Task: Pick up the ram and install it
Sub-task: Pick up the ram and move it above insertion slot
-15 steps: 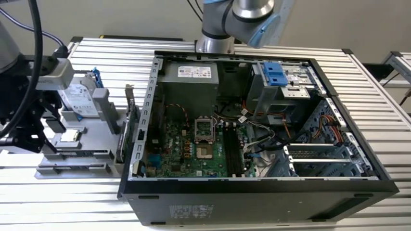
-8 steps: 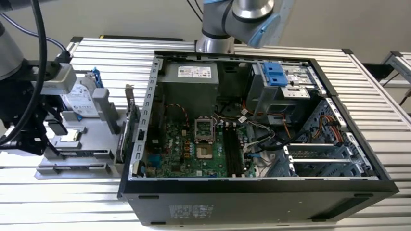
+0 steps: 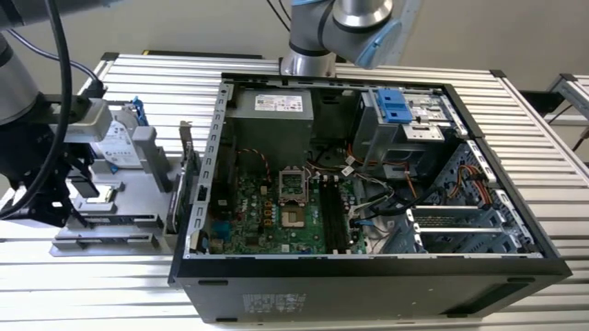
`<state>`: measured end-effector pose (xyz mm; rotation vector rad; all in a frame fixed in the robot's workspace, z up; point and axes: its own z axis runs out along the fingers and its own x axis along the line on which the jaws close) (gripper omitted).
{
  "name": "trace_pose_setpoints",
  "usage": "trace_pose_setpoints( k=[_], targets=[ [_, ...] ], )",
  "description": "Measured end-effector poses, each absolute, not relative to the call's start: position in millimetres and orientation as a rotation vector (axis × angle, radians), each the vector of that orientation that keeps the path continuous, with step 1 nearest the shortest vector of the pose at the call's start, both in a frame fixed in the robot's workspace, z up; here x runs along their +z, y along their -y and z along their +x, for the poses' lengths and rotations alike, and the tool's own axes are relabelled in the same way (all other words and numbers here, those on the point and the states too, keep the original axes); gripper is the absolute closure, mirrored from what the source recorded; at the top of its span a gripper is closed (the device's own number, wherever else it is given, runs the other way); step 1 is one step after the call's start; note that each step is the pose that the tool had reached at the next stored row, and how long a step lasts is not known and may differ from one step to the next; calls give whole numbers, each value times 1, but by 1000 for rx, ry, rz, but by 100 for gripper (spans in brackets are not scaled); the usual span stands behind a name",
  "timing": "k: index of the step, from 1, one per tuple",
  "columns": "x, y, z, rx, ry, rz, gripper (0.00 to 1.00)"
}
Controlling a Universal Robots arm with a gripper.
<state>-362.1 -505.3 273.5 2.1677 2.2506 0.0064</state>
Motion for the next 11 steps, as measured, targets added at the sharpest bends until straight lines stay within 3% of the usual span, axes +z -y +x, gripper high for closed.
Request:
trace_pose_setpoints(
  k=[11],
  targets=[
    [264, 509, -362, 6, -2251, 2168, 0]
  ],
)
